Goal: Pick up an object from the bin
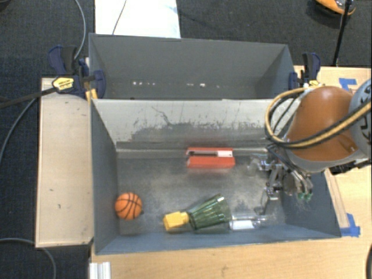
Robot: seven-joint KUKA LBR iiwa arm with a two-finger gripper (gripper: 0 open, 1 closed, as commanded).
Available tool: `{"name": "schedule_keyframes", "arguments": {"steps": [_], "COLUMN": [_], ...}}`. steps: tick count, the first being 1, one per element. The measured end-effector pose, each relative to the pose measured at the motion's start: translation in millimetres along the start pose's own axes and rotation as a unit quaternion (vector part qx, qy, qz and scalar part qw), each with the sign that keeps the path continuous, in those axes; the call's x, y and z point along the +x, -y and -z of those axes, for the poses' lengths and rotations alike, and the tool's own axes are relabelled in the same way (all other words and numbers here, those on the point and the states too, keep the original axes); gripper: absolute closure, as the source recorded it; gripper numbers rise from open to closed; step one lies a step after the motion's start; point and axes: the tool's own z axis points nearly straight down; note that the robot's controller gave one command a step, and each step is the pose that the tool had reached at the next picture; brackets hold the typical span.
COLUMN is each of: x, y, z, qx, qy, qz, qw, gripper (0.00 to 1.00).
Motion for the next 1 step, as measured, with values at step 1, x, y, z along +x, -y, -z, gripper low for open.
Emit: {"name": "schedule_keyframes", "arguments": {"steps": [1], "x": [-1.7], "y": [-0.2], "z": [4.4], "qx": [0.0], "qy": [0.0042], "qz": [0.001], "qw": [1.0], "gripper": [0.0]}}
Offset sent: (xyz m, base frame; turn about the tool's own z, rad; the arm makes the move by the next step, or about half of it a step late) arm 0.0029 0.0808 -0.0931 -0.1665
